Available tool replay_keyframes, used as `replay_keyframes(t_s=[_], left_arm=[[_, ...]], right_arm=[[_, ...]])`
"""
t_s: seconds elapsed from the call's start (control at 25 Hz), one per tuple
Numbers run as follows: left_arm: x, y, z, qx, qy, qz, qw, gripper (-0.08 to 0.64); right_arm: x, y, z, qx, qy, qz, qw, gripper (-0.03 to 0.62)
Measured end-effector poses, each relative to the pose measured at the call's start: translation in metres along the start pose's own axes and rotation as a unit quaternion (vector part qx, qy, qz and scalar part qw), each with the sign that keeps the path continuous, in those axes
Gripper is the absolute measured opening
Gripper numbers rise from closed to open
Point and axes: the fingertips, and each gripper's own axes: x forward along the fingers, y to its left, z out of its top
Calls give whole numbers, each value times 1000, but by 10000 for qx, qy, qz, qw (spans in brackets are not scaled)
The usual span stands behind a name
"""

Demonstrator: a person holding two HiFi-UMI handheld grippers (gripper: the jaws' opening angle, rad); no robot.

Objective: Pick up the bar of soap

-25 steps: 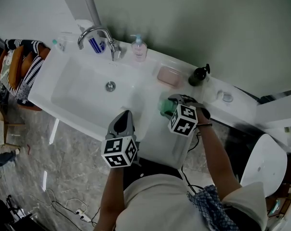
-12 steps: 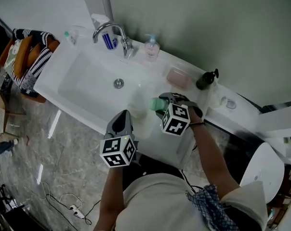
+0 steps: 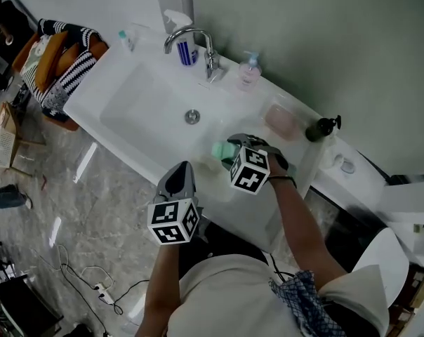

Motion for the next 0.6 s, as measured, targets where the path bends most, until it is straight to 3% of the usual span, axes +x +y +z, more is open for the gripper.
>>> replay_keyframes(t_s=[0.6], left_arm=[[4,12,-8,-156,133,281,9994,6]], right_arm=[[69,-10,-15,119,383,528,9978,249]])
